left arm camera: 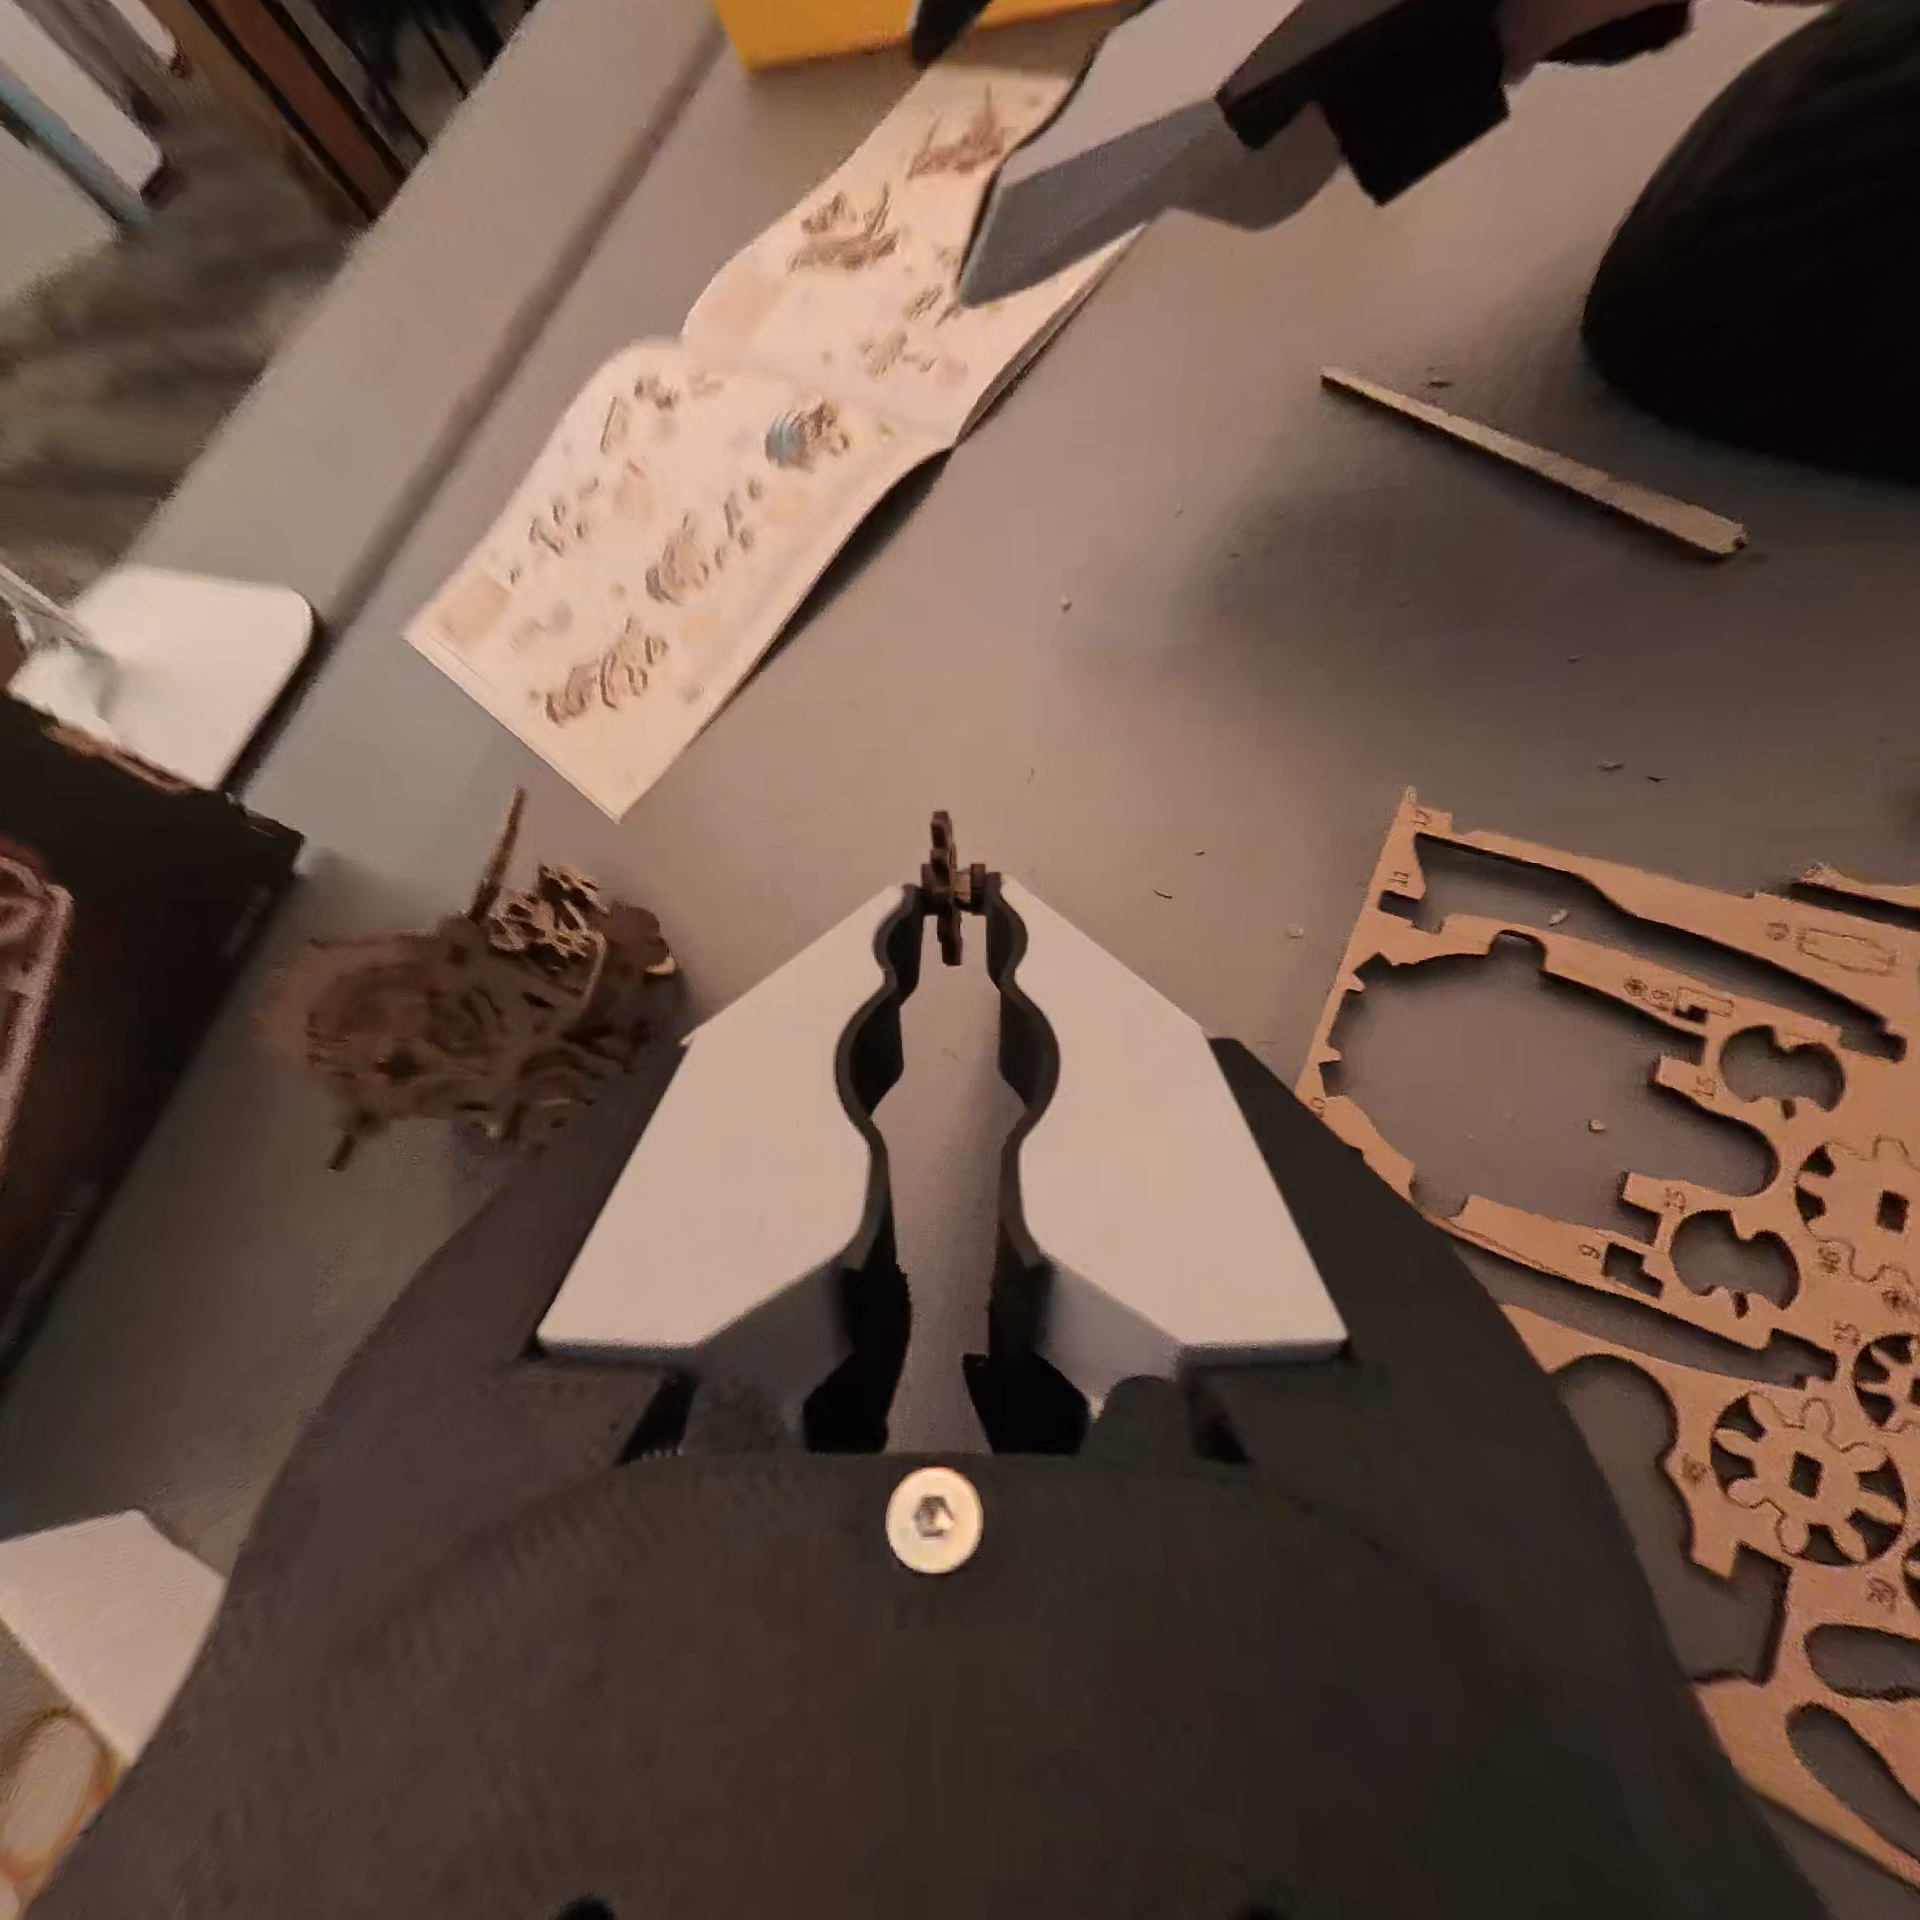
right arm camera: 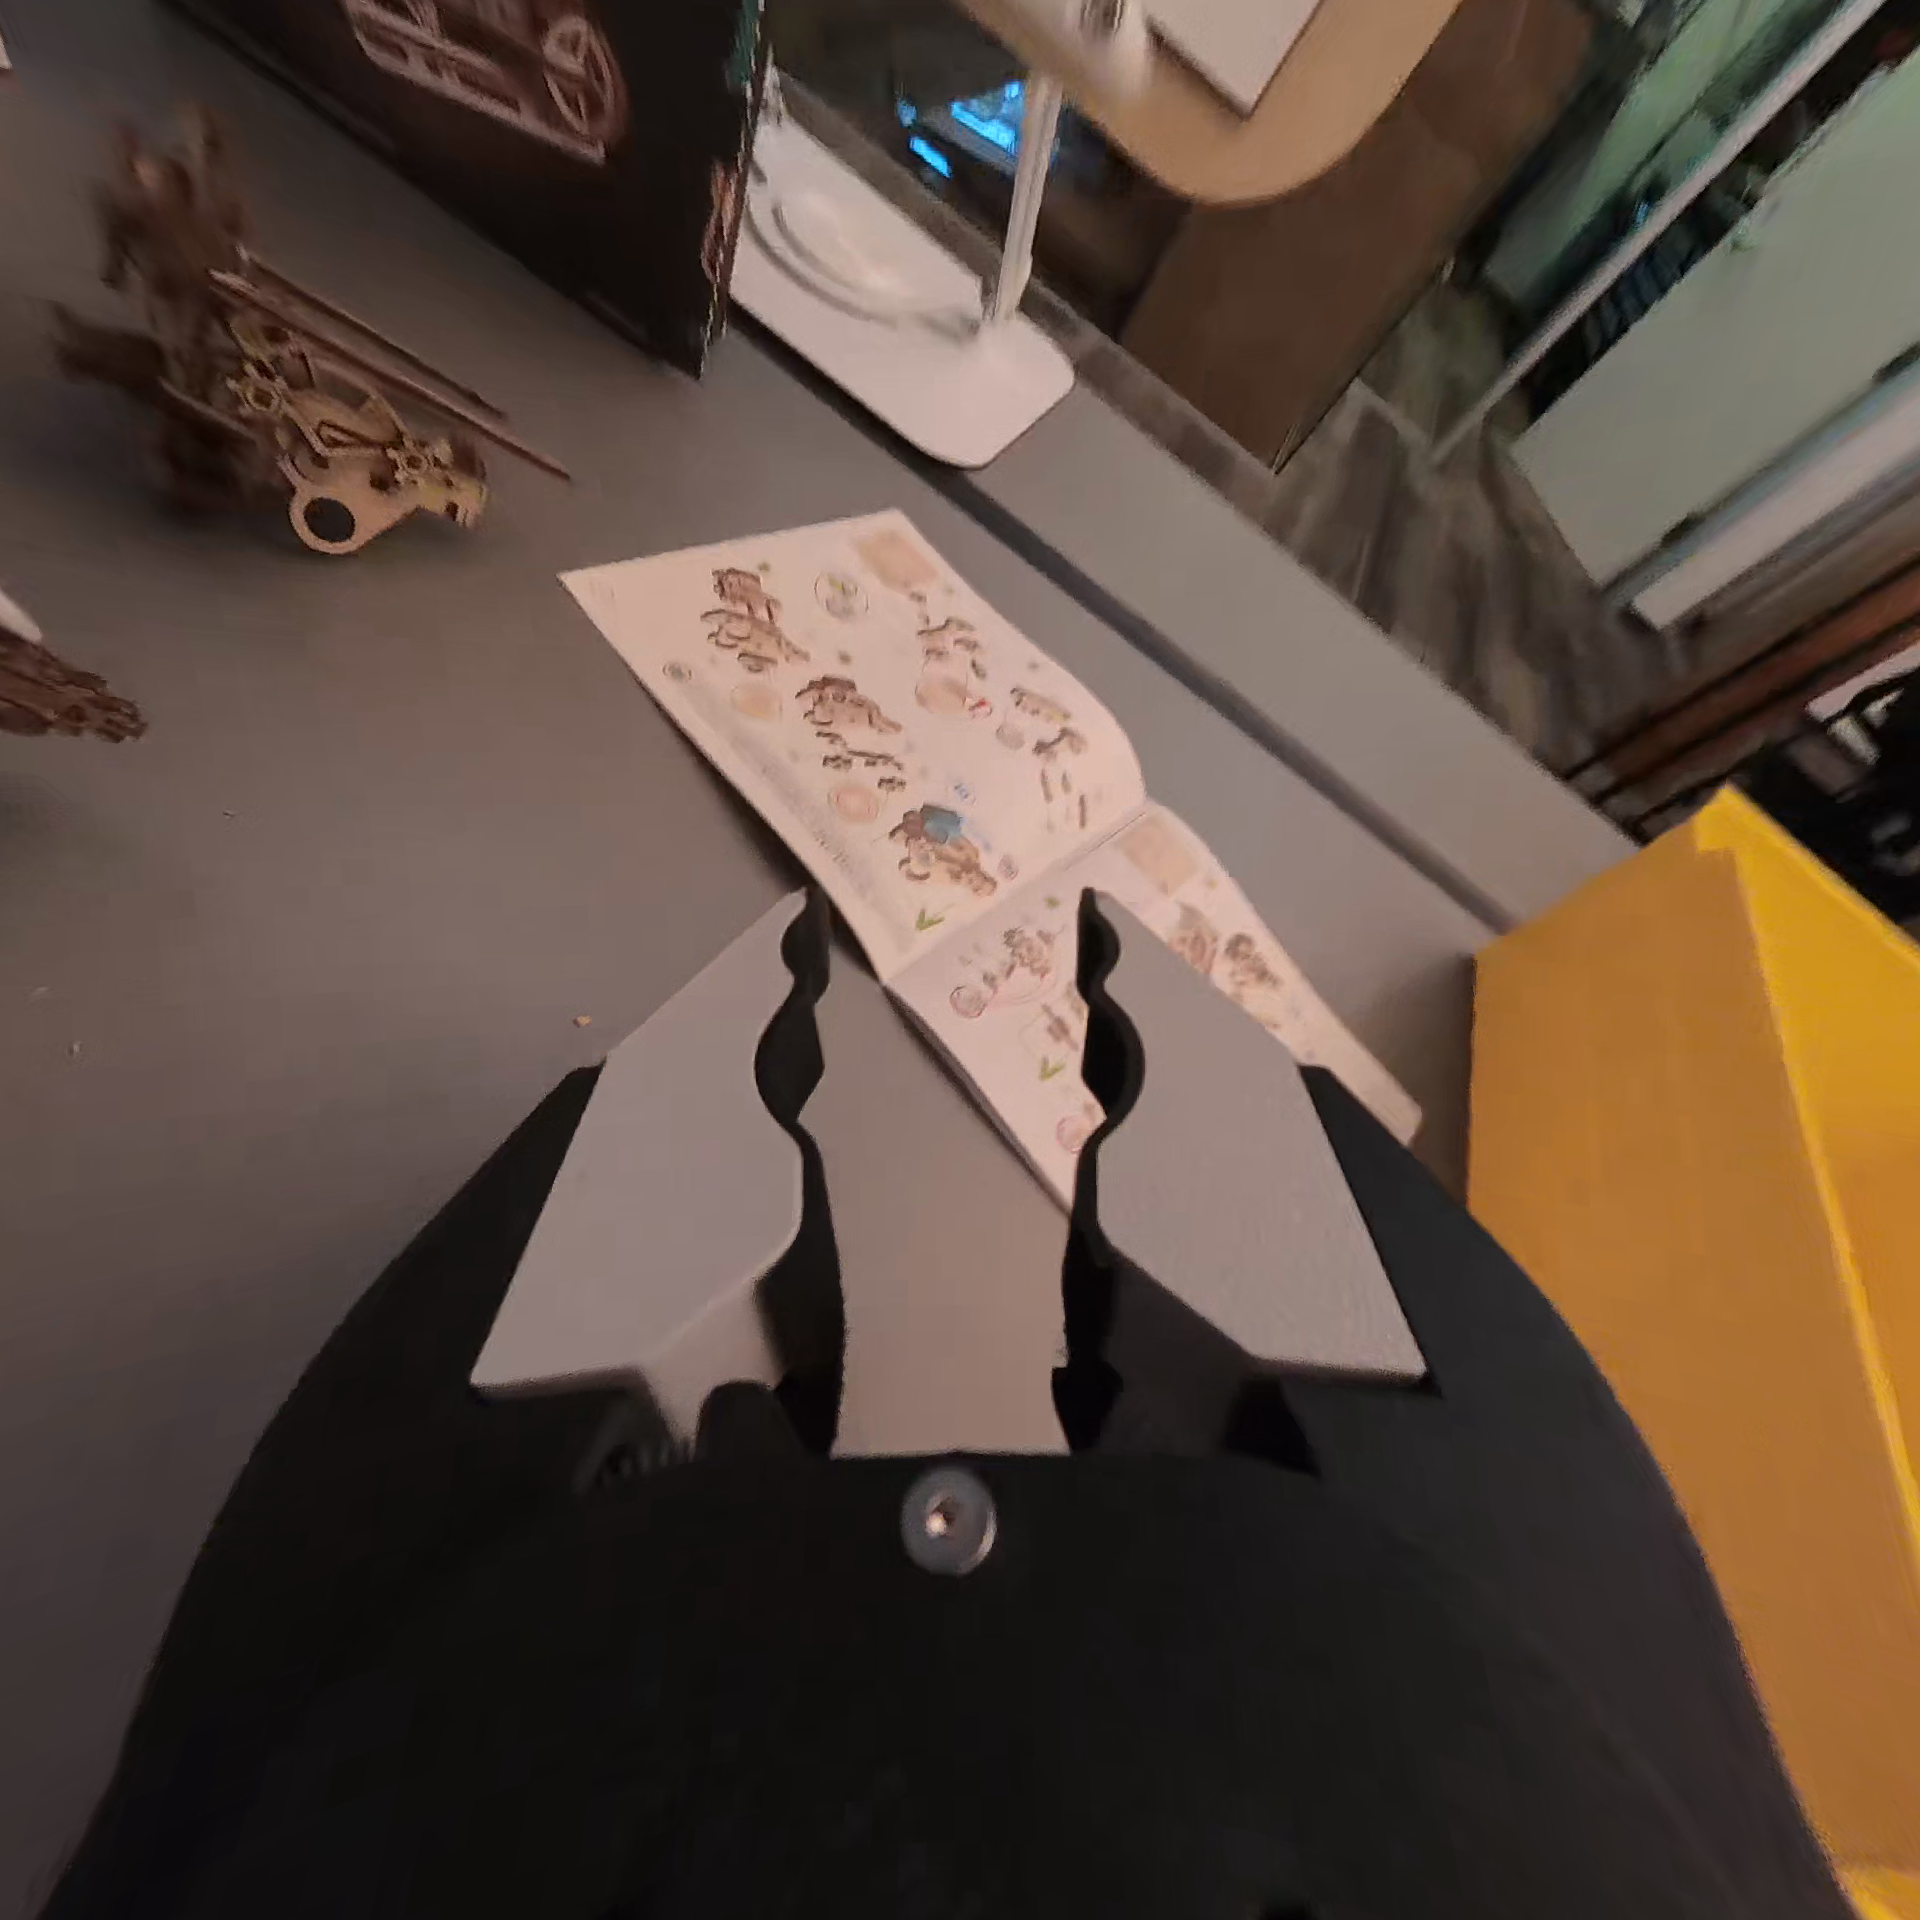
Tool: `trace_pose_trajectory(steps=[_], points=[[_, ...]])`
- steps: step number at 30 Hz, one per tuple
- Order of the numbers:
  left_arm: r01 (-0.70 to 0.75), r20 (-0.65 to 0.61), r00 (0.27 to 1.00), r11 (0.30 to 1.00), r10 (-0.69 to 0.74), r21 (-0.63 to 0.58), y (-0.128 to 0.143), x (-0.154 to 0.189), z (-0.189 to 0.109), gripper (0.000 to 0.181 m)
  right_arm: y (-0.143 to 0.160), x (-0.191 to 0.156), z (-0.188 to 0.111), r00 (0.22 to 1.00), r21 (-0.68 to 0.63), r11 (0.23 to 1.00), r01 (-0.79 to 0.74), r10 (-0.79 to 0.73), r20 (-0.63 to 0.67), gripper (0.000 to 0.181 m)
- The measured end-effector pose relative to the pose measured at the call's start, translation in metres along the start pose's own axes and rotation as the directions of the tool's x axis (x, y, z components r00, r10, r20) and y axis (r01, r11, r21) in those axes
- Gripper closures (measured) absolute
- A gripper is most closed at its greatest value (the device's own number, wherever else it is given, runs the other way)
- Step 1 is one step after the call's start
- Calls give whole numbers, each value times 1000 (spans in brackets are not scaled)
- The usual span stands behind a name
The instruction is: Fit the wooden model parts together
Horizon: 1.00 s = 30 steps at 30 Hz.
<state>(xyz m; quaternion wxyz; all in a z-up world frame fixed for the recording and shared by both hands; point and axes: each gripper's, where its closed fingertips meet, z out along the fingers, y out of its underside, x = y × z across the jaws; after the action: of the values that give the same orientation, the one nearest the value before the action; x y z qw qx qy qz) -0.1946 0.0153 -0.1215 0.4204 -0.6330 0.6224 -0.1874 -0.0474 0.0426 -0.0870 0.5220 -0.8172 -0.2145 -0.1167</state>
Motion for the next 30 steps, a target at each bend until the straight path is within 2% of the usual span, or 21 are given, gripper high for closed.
trace_pose_trajectory(steps=[2, 8, 18, 24, 27, 30], points=[[39, 2, 999, 999, -39, -33, 6, 1, 4, 171, 5, -2, 5, 1000, -27, 999, -23, 23, 1, 132], [41, 130, 991, 990, -23, -137, 20, -10, 10, 171, 4, 8, 5, 997, -21, 999, -35, 34, -72, 122], [56, 137, 990, 985, -34, -161, 4, 9, 32, 170, 7, -1, 7, 999, -47, 999, 21, -23, -46, 117], [249, -4, 968, 965, -250, -81, -14, 19, 25, 166, 9, -12, 10, 998, -42, 999, -33, 34, 45, 117], [303, -143, 937, 945, -319, -120, -10, 32, 16, 161, 9, -20, 11, 994, -36, 998, -50, 53, 99, 117], [326, -181, 921, 938, -344, -121, -3, 26, 5, 158, 6, -27, 10, 990, -13, 1000, -27, 29, 136, 117]])
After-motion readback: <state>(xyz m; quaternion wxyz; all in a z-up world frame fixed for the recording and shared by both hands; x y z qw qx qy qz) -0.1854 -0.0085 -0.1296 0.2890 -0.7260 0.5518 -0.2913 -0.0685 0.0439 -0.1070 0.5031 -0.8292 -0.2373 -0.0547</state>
